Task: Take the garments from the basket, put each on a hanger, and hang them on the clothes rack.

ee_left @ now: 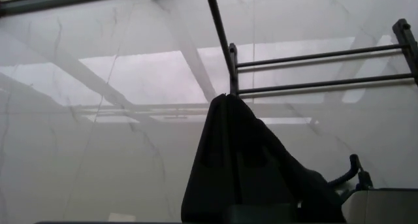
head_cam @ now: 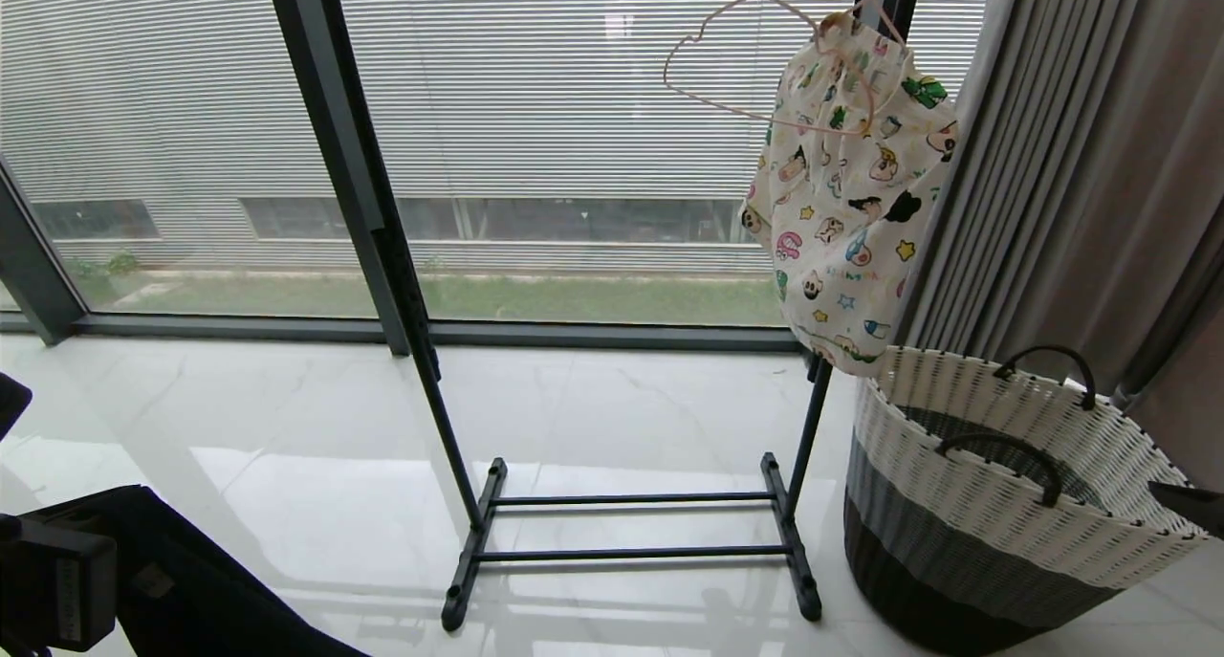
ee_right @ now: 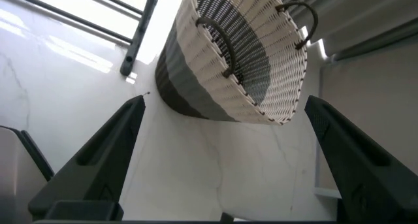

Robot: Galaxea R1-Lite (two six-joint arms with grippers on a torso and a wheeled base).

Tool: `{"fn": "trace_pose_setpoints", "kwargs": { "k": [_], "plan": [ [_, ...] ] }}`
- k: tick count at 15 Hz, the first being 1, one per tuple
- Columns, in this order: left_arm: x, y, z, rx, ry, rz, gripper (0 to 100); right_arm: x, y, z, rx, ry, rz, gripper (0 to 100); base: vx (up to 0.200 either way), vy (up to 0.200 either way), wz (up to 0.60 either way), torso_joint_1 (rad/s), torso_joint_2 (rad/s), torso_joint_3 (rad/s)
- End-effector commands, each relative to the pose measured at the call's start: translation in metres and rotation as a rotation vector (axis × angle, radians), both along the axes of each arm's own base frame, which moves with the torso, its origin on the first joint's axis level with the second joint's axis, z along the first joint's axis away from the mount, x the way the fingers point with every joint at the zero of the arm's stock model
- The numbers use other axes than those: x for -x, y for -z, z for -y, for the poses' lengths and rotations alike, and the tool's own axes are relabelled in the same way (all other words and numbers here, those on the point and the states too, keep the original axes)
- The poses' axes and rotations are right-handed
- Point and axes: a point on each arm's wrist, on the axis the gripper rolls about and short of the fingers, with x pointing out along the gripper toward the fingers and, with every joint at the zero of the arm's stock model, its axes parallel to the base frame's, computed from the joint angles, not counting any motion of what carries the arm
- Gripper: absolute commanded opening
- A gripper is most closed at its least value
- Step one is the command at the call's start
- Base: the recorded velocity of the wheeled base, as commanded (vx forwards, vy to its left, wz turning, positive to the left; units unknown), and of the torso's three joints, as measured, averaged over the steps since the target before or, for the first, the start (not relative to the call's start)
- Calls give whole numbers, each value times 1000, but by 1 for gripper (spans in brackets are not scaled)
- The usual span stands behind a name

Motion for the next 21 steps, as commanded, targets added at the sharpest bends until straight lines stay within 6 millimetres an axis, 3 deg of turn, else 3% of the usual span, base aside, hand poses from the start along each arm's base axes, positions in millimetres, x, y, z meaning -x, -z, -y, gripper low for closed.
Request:
{"fn": "trace_pose_setpoints", "kwargs": {
  "k": [1,4,10,17,21],
  "plan": [
    [0,0,0,-1,0,2,0,-1,0,0,0,0,-3,100,0,200,0,2,2,-2],
    [0,0,0,-4,3,0,0,-1,1,0,0,2,-4,100,0,200,0,1,2,1],
    [1,1,0,-7,7,-2,0,-9,15,-1,-16,-4,82,100,0,0,0,0,0,0],
    [0,4,0,-5,3,-11,0,-17,11,-3,-23,-3,123,100,0,0,0,5,-19,-10],
    [0,3,0,-2,1,-9,0,-17,10,-3,-24,-3,126,100,0,0,0,72,-256,-261]
  ]
}}
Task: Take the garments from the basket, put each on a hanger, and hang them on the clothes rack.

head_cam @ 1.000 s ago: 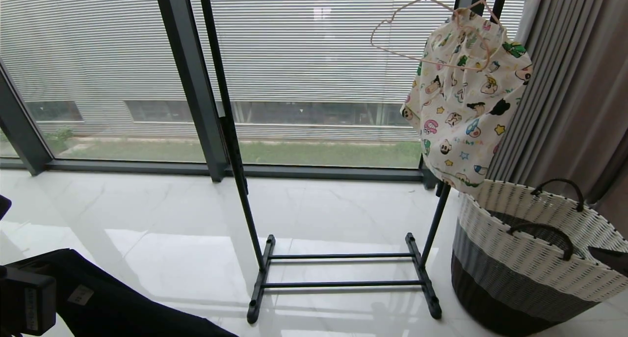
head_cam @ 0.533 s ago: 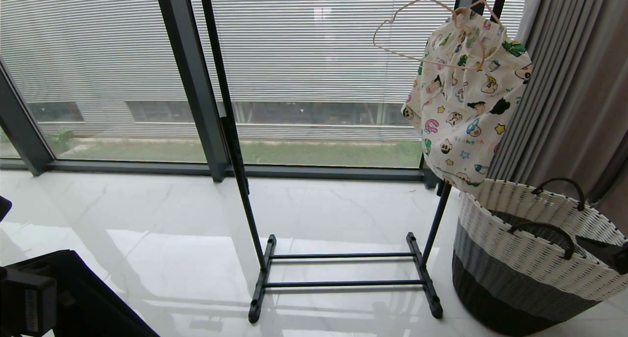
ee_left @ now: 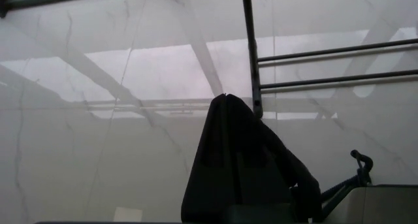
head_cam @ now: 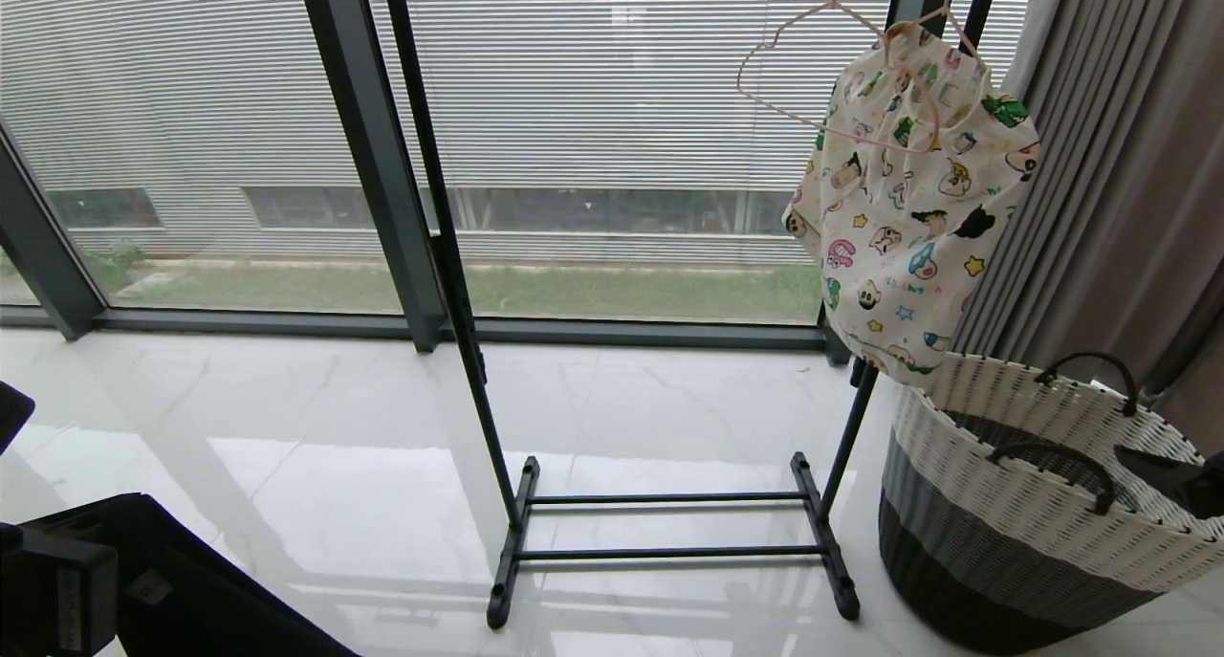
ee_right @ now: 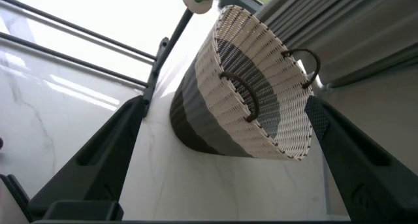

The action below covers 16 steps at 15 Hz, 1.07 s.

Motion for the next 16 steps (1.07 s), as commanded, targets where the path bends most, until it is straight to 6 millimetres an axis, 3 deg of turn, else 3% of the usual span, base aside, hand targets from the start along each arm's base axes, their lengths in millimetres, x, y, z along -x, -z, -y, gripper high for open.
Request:
{"fn": "trace_pose_setpoints", "kwargs": {
  "k": [1,16],
  "plan": [
    [-1,-1,0,-1,0,2,0,-1,0,0,0,-1,1,100,0,0,0,193,-559,-300],
    [-3,-3,-1,2,-15,33,0,-1,-1,0,-2,-1,13,100,0,0,0,192,-495,-285]
  ]
}}
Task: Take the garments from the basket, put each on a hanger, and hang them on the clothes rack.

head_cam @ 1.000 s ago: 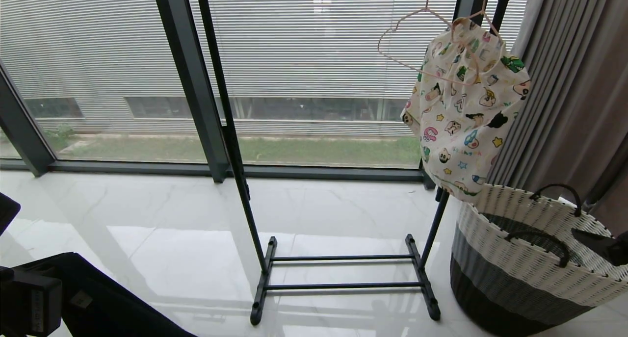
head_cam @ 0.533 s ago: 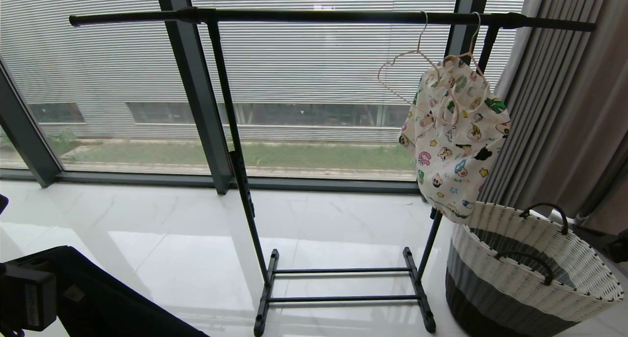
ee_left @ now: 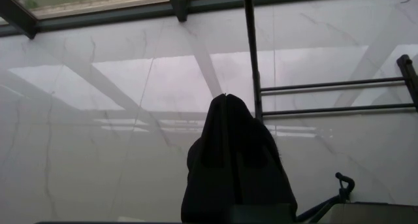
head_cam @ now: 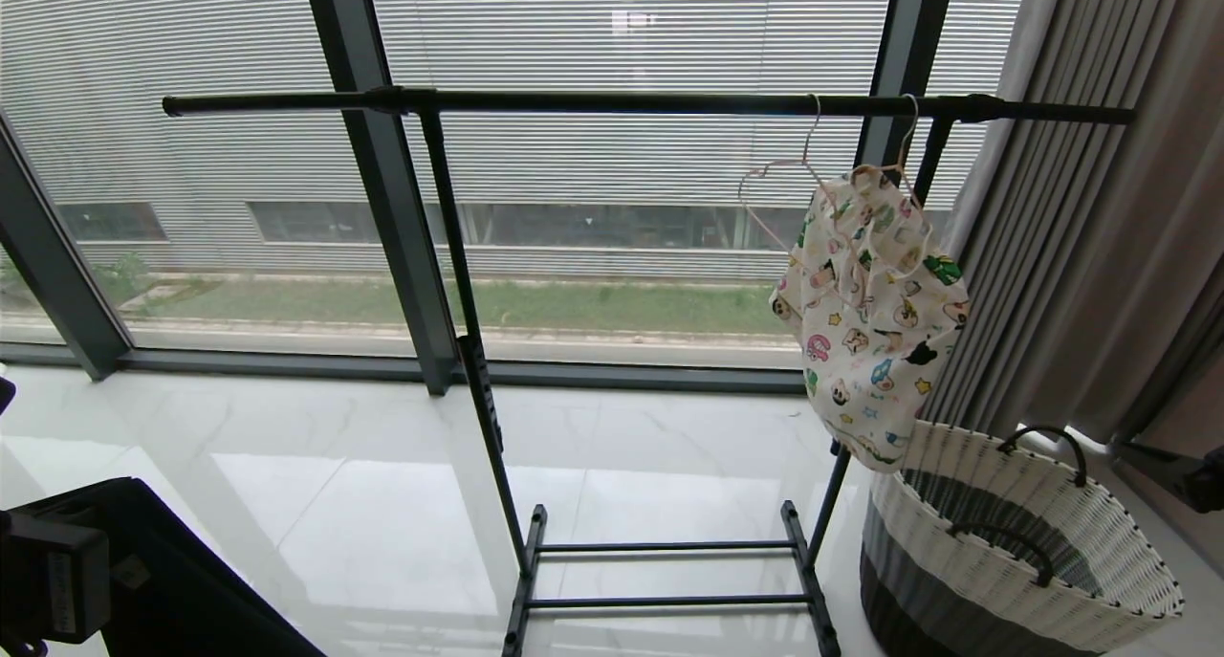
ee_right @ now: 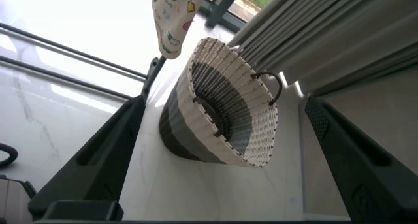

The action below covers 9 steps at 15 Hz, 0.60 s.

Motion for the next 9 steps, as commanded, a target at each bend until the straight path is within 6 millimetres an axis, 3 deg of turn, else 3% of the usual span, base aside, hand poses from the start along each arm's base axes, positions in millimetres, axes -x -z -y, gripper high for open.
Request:
{"fn": "trace_pose_setpoints", "kwargs": {
  "k": [1,6,9],
  "plan": [
    [-1,0,0,-1,1,-3,0,0,0,0,0,0,-1,100,0,0,0,227,-500,-286],
    [0,0,0,-2,1,-1,0,0,0,0,0,-2,-1,100,0,0,0,241,-532,-286],
    [0,0,0,-2,1,-1,0,0,0,-1,-10,-21,-3,100,0,0,0,113,-237,-126]
  ]
}}
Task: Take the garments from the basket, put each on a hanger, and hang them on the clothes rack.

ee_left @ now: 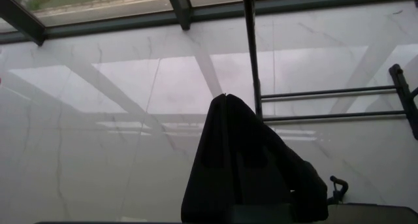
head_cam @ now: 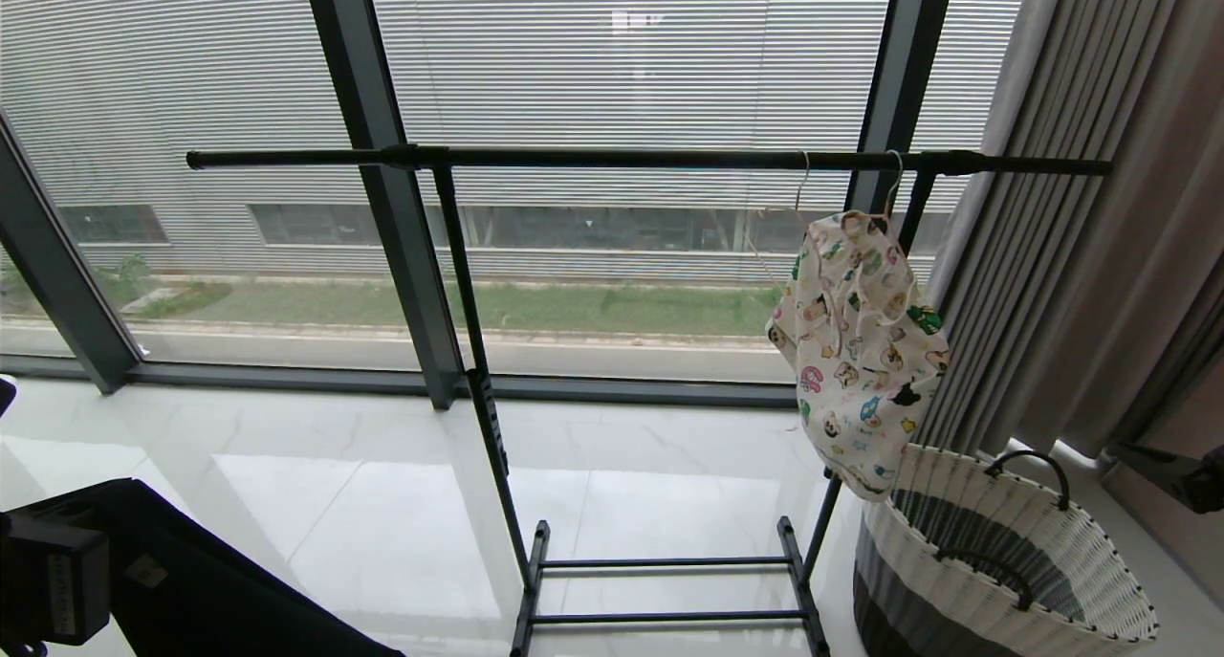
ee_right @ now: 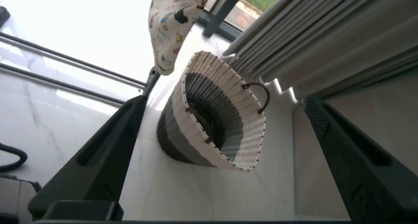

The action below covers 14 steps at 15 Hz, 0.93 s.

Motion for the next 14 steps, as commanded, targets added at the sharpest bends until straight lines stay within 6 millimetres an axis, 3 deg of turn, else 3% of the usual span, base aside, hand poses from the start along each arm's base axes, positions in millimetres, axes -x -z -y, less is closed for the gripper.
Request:
{"fn": "trace_pose_setpoints", "kwargs": {
  "k": [1,5,9,14],
  "plan": [
    [0,0,0,0,-1,-2,0,0,0,0,-4,-7,-2,100,0,0,0,36,-56,-32],
    [1,1,0,7,-4,-1,0,-2,0,-4,-163,-101,-19,100,0,0,0,0,0,0],
    [1,0,0,12,-1,3,0,-21,-7,-8,-266,-126,57,100,0,0,0,0,0,0],
    [5,2,-1,14,1,9,0,-26,-9,-9,-274,-146,55,100,200,0,0,1,0,3]
  ]
}}
